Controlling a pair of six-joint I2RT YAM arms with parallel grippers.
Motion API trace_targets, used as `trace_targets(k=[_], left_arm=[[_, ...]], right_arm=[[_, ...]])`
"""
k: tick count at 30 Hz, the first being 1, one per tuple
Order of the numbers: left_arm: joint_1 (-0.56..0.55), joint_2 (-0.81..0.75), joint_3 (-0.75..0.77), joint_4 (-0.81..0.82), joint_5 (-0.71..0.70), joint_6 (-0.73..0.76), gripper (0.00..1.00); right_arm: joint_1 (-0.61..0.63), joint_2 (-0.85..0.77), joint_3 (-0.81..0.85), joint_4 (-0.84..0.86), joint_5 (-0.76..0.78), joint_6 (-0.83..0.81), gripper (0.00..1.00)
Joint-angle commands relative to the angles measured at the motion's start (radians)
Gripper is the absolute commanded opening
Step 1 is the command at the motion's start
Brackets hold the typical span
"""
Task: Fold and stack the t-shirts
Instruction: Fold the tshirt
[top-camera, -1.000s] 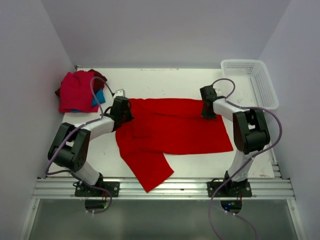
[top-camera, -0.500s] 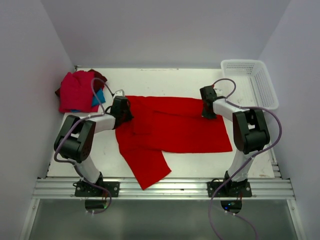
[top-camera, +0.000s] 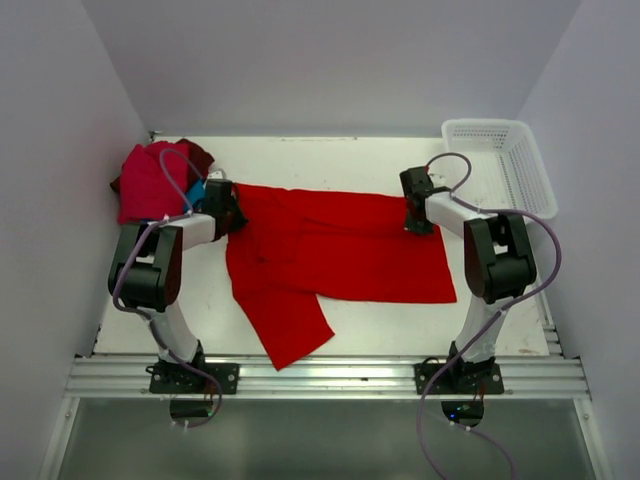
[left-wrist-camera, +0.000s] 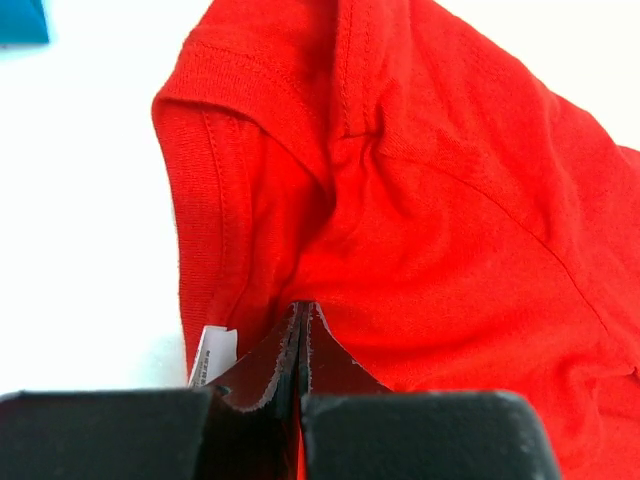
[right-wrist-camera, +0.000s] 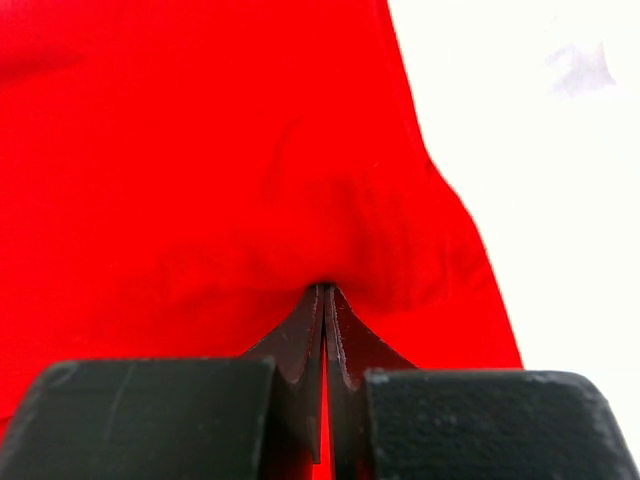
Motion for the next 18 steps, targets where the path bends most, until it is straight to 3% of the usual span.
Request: trace_targets(k=[1,5,10,12,13,15,16,17,18], left_arm=[[0.020,0.025,0.035,0.003,0.039,0.046,0.00],[0.020,0.031,0.106,-0.031,0.126,0.061,0.00],[-0.017,-0.159,0.104,-0.063,0.139,0.095,0.00],[-0.049,-0.253,0.089,-0.154,0.097,0.096,0.13],[-0.093,-0.285,0.074,-0.178,0.090,0.093,0.27],[-0.156,-0.383,0.013,-0.245,0.012,0.087,0.37],[-0.225,-0.414,-0.012,-0.273,-0.007,0.072,0.43],[-0.250,-0.475,-0.038,-0.296,0.002,0.063,0.45],[-0.271,-0.506,-0.089,-0.340,0.016,0.051,0.50]], right_arm=[[-0.012,0.017,0.077,-0.021,0.034,-0.014,0.00],[-0.012,0.026,0.144,-0.044,0.000,-0.026,0.00],[-0.006,-0.163,0.082,0.006,-0.081,-0.048,0.00],[0.011,-0.233,0.039,0.000,-0.089,-0.046,0.00],[0.020,-0.295,0.022,-0.008,-0.090,-0.045,0.00],[0.060,-0.363,-0.047,-0.023,-0.097,-0.051,0.00],[0.086,-0.426,-0.096,-0.034,-0.097,-0.049,0.04],[0.095,-0.458,-0.121,-0.056,-0.100,-0.048,0.19],[0.103,-0.490,-0.147,-0.064,-0.101,-0.048,0.26]])
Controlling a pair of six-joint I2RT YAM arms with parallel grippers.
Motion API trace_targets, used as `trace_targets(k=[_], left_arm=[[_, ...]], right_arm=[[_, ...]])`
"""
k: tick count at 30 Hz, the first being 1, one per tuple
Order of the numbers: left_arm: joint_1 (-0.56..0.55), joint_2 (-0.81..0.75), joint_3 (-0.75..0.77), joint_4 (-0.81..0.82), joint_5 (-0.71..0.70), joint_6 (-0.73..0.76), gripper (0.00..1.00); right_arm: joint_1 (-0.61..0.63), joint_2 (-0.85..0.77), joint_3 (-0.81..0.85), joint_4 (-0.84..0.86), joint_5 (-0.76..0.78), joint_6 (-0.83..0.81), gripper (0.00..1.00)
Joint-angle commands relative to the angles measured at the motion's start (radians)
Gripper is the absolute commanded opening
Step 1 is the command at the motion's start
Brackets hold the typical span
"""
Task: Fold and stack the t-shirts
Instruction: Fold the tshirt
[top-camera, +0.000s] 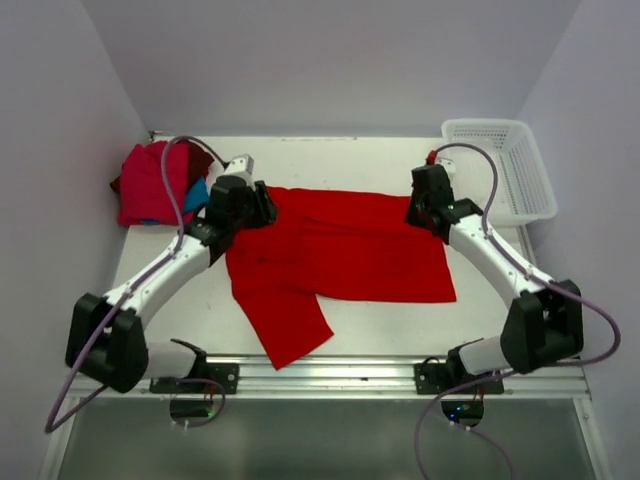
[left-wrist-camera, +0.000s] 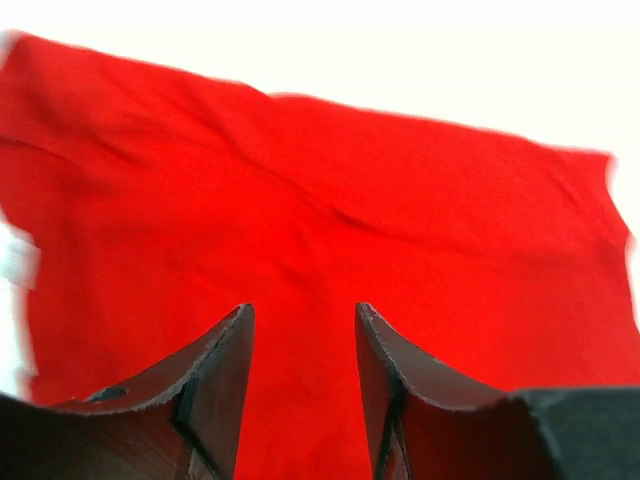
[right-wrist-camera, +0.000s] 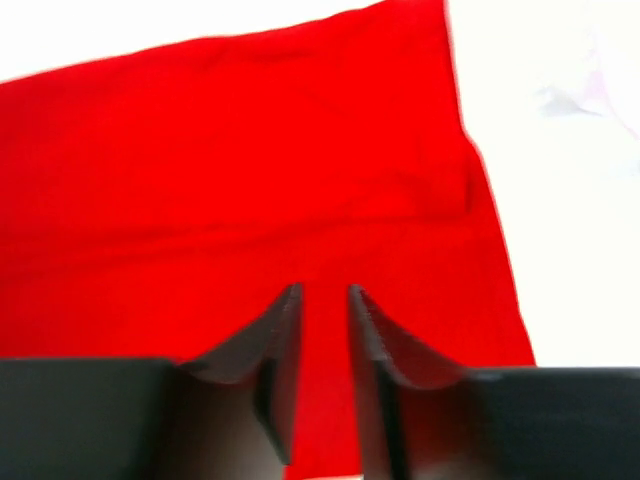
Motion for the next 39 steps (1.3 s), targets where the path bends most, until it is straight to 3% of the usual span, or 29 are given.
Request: trace_targets(k=[1,2,8,9,14,16,19,24,28,39], left_arm=[[-0.108,-0.121,-0.122,-0.183,-0.010,-0.050,0.50],[-0.119,-0.189,-0.146,-0.200,0.018,-0.067,0.50],[-0.268,-0.376,-0.262,-0.422,0.085,-0.171,0.64],[-0.306,-0.395,-0.274,-0.488,0.092,-0.182,0.69],[-0.470,-0.503,-0.320,-0.637,0.122,-0.340,0.70],[-0.583,-0.514,-0.332,-0.678,0.118,-0.425,0.71],[-0.760,-0.469,-0.358,-0.711,0.116,-0.519,0.71],[-1.034,-0.237,-0.340,-0.672,0.066,-0.564,0.70],[-1.094,-0.111,-0.321,-0.634,-0.014,-0.526,0.68],[-1.168,-0.071,-0.208,-0.637,-0.227,-0.464,0.66]], right_arm=[[0.050,-0.132,-0.123,-0.051,-0.031,-0.010,0.32],[0.054,-0.196,-0.146,-0.062,-0.040,-0.008,0.39],[0.055,-0.360,-0.212,-0.166,-0.073,-0.016,0.60],[0.055,-0.371,-0.215,-0.174,-0.078,-0.020,0.61],[0.055,-0.425,-0.225,-0.212,-0.074,-0.033,0.67],[0.055,-0.434,-0.229,-0.220,-0.075,-0.036,0.67],[0.055,-0.439,-0.226,-0.226,-0.086,-0.031,0.68],[0.055,-0.453,-0.235,-0.220,-0.080,-0.031,0.68],[0.055,-0.469,-0.240,-0.226,-0.078,-0.031,0.68],[0.055,-0.460,-0.238,-0.226,-0.078,-0.033,0.68]])
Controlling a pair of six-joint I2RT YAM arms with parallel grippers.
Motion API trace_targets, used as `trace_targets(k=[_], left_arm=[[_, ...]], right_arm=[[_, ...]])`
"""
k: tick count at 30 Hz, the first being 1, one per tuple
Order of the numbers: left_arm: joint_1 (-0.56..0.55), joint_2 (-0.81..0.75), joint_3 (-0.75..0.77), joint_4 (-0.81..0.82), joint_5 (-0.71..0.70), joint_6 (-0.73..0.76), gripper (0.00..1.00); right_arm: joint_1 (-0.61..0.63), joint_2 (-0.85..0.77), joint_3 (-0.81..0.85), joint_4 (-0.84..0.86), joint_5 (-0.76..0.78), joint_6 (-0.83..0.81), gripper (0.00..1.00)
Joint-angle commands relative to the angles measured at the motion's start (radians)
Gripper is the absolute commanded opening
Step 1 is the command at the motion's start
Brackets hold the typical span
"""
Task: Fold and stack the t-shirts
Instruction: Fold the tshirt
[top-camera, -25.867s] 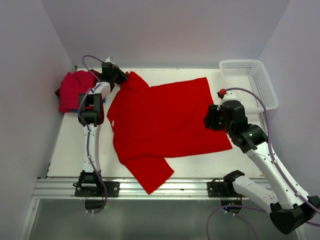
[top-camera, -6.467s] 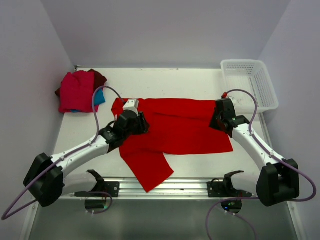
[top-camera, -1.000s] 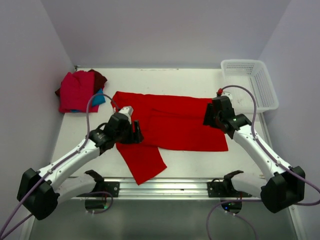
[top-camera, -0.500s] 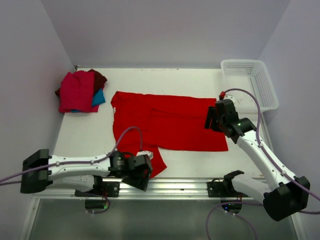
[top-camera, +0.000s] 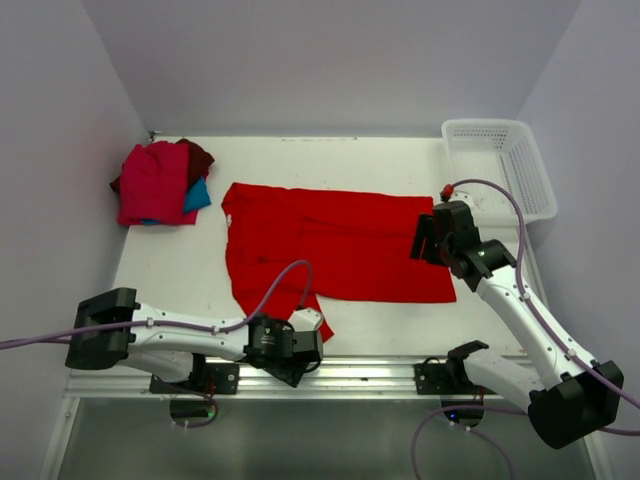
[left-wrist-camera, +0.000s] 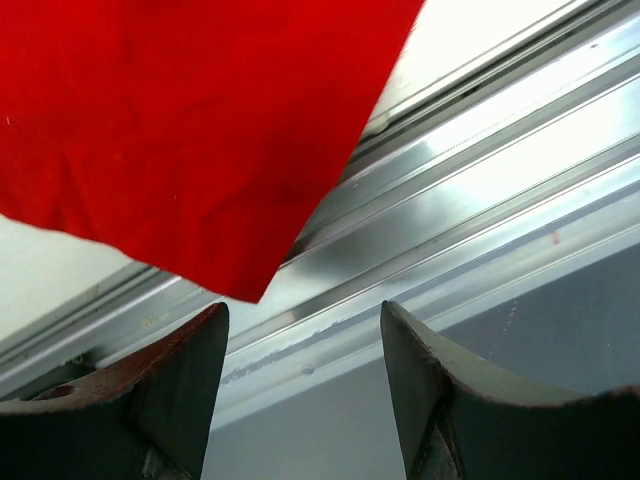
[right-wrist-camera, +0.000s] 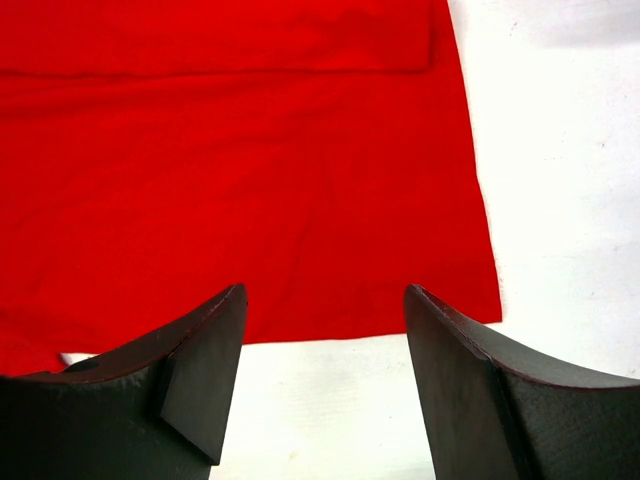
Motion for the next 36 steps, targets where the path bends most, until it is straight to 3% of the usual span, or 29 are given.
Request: trace_targets(k=[1,13,16,19,20,22,23,26,36], left_arm=[[-0.025,0.007,0.038,0.036,-0.120,0.040,0.66],[-0.023,0.019,-0.067,0.070,-0.135,0.017,0.66],[-0.023,0.021,-0.093,0.101,-0.128,0.014,0.60],[-0.023,0.019,-0.113,0.145,-0.120,0.014,0.47],[-0.023,0.021,-0.115,0.153,-0.118,0.015,0.37],[-0.023,0.024,-0.118,0.159,-0.121,0.017,0.27],[-0.023,0.026,-0.117,0.157,-0.125,0.017,0.16],[-0.023,0.036,-0.104,0.139,-0.141,0.009,0.00],[-0.023,0.021,-0.075,0.062,-0.183,-0.030,0.00]], right_arm=[[-0.001,0.000,0.003,-0.010,-0.010,-0.015,0.68],[-0.001,-0.009,0.017,-0.031,0.007,-0.020,0.68],[-0.001,-0.015,0.023,-0.038,0.008,-0.020,0.67],[-0.001,-0.026,0.026,-0.044,0.011,-0.021,0.66],[0.000,-0.029,0.025,-0.042,0.010,-0.021,0.65],[-0.001,-0.040,0.023,-0.047,0.011,-0.023,0.64],[-0.001,-0.043,0.022,-0.047,0.011,-0.025,0.64],[-0.001,-0.050,0.017,-0.050,0.025,-0.022,0.63],[-0.001,-0.024,-0.003,-0.074,0.146,0.029,0.63]])
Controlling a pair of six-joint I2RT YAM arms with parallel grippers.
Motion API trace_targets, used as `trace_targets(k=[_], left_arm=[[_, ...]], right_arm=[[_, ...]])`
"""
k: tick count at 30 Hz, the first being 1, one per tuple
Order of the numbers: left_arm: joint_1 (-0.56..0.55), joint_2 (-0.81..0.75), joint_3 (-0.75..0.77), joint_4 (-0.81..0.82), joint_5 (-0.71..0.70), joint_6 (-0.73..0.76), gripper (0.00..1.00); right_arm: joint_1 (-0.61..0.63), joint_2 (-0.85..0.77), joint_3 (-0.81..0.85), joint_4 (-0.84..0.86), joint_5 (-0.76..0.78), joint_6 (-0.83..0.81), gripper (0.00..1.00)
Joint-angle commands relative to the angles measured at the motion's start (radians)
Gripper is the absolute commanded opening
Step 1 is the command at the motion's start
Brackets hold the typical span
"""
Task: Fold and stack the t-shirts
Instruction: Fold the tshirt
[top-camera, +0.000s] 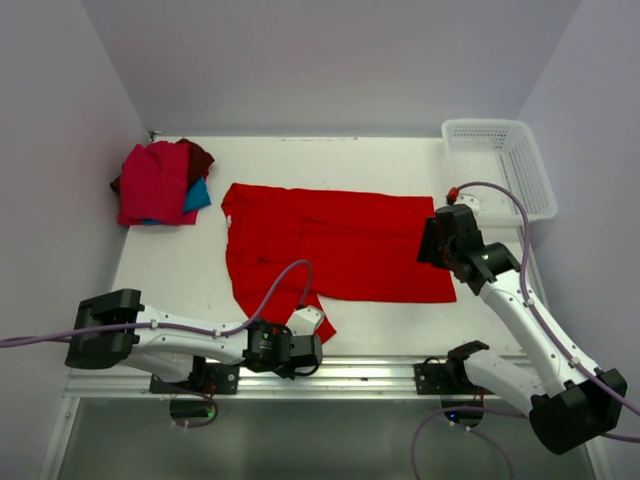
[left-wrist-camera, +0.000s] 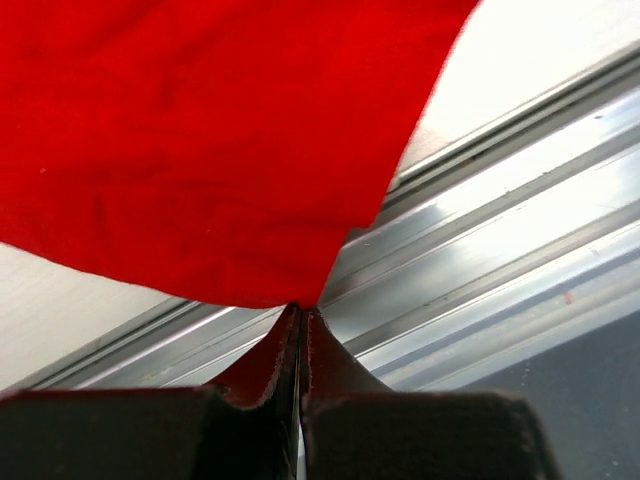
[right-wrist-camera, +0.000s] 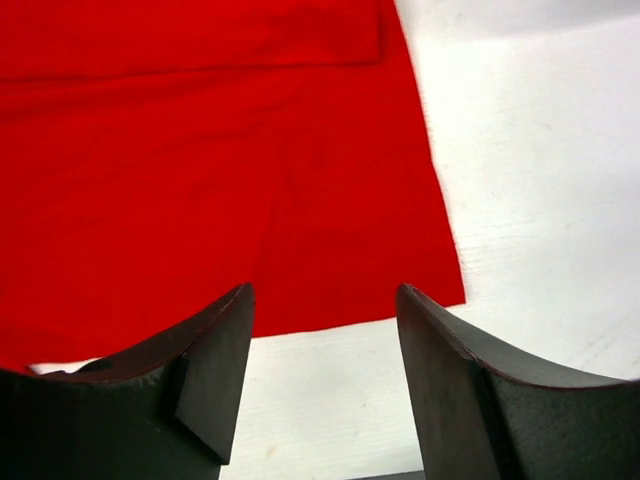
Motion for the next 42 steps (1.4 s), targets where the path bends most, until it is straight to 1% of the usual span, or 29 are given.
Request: trace_targets(k=[1,2,5,8,10,14,16,17,18,21,24,26,28,31,34,35,37,39,42], left_arm=[[-0.001,0.008,0.008,-0.113,-0.065,-0.042,0.00],[-0.002,0.002,0.020,-0.129,-0.071,-0.047,0.00],[-0.004,-0.026,0.054,-0.176,-0.090,-0.065,0.00],[-0.007,-0.047,0.084,-0.216,-0.099,-0.078,0.00],[-0.012,-0.052,0.109,-0.245,-0.114,-0.082,0.00],[-0.018,-0.057,0.120,-0.252,-0.122,-0.081,0.00],[-0.018,-0.057,0.140,-0.270,-0.132,-0.081,0.00],[-0.019,-0.057,0.149,-0.281,-0.137,-0.082,0.00],[-0.019,-0.058,0.158,-0.292,-0.142,-0.085,0.00],[-0.021,-0.073,0.190,-0.333,-0.171,-0.087,0.00],[-0.021,-0.098,0.204,-0.350,-0.192,-0.087,0.00],[-0.021,-0.112,0.200,-0.344,-0.192,-0.085,0.00],[-0.021,-0.138,0.181,-0.339,-0.197,-0.087,0.00],[-0.021,-0.178,0.152,-0.330,-0.194,-0.091,0.00],[-0.021,-0.216,0.132,-0.324,-0.191,-0.090,0.00],[-0.021,-0.224,0.129,-0.322,-0.189,-0.091,0.00],[-0.021,-0.239,0.114,-0.321,-0.186,-0.090,0.00],[-0.021,-0.251,0.098,-0.318,-0.183,-0.091,0.00],[-0.021,-0.261,0.089,-0.302,-0.179,-0.088,0.00]], right_arm=[[-0.001,0.025,-0.001,-0.045,0.112,0.034,0.64],[-0.001,0.065,0.001,-0.056,0.120,0.057,0.65],[-0.001,0.117,-0.018,-0.078,0.148,0.108,0.67],[-0.001,0.134,-0.067,-0.066,0.168,0.166,0.73],[-0.001,0.150,-0.110,-0.050,0.186,0.200,0.74],[0.000,0.154,-0.099,-0.075,0.228,0.241,0.75],[-0.001,0.159,-0.099,-0.099,0.287,0.272,0.79],[-0.001,0.165,-0.096,-0.116,0.304,0.310,0.79],[-0.001,0.173,-0.084,-0.134,0.320,0.330,0.86],[-0.001,0.222,-0.064,-0.177,0.378,0.388,0.87],[-0.001,0.268,-0.064,-0.190,0.383,0.433,0.90],[-0.001,0.281,-0.079,-0.171,0.337,0.468,0.90],[-0.001,0.274,-0.128,-0.129,0.315,0.506,0.88],[-0.001,0.223,-0.197,-0.070,0.301,0.574,0.86],[-0.001,0.128,-0.272,-0.038,0.323,0.678,0.84],[-0.001,0.095,-0.289,-0.033,0.332,0.736,0.81],[-0.001,0.012,-0.327,-0.020,0.375,0.773,0.77],[-0.001,-0.033,-0.334,-0.030,0.419,0.807,0.75],[-0.001,-0.022,-0.315,-0.041,0.447,0.818,0.74]])
